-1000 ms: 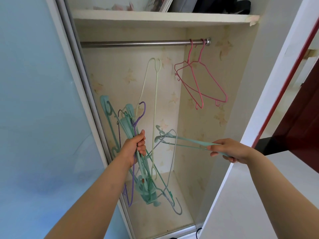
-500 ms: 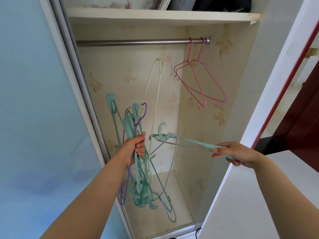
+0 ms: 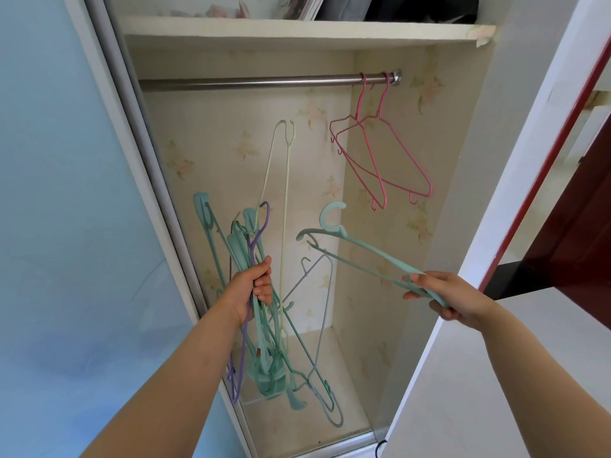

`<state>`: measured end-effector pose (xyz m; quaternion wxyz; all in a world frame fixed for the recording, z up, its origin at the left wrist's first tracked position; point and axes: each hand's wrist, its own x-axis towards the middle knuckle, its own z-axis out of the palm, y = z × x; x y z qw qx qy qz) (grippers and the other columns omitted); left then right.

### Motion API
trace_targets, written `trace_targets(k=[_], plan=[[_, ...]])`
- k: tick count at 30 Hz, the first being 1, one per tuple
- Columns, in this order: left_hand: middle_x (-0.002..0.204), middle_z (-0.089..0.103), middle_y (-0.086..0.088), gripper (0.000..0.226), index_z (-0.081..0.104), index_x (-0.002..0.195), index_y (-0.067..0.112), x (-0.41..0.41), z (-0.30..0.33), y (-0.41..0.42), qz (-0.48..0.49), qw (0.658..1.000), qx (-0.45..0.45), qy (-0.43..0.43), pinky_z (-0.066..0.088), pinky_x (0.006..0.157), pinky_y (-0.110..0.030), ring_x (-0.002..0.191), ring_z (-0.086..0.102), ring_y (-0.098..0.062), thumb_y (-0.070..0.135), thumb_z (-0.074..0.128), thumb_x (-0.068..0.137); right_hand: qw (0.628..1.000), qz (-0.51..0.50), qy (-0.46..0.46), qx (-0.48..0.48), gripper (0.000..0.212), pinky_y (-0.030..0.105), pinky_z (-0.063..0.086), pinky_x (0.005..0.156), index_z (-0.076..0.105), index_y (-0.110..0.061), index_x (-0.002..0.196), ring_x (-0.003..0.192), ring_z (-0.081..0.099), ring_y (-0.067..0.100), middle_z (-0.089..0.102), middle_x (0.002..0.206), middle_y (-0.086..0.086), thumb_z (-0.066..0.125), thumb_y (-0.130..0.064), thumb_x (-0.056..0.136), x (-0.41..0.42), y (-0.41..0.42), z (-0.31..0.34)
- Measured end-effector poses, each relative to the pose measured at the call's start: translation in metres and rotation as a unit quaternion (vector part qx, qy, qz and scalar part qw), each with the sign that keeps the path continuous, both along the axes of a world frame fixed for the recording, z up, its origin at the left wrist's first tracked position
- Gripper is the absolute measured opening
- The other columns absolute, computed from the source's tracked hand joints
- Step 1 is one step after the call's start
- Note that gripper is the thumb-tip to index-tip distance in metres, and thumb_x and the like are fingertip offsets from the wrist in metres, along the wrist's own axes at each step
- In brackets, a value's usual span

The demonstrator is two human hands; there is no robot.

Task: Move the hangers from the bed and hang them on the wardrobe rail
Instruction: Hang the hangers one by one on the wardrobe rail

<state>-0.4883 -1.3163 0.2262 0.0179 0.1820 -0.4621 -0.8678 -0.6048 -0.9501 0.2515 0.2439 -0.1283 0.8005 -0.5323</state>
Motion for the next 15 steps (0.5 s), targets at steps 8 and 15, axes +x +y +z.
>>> trace_targets(k=[8, 15], plan=[[0.045, 0.031, 0.007, 0.038, 0.054, 0.055, 0.019, -0.006, 0.008, 0.008, 0.023, 0.999, -0.004, 0.025, 0.027, 0.036, -0.017, 0.034, 0.027, -0.005, 0.034, 0.064, 0.088, 0.997, -0.064, -0.02, -0.048, 0.04, 0.019, 0.025, 0.038, 0.065, -0.016, 0.106, 0.04, 0.025, 0.012, 0.074, 0.09, 0.013, 0.061, -0.049, 0.084, -0.001, -0.064, 0.023], [0.044, 0.033, 0.007, 0.034, 0.053, 0.061, 0.016, -0.013, 0.026, 0.012, 0.059, 0.996, 0.008, 0.059, 0.027, 0.036, -0.018, 0.032, 0.028, -0.006, 0.032, 0.065, 0.088, 0.985, -0.085, -0.046, -0.142, 0.037, 0.008, 0.021, 0.03, 0.06, -0.021, 0.1, 0.029, 0.024, 0.005, 0.071, 0.095, 0.024, 0.058, -0.054, 0.083, -0.05, -0.125, 0.129]])
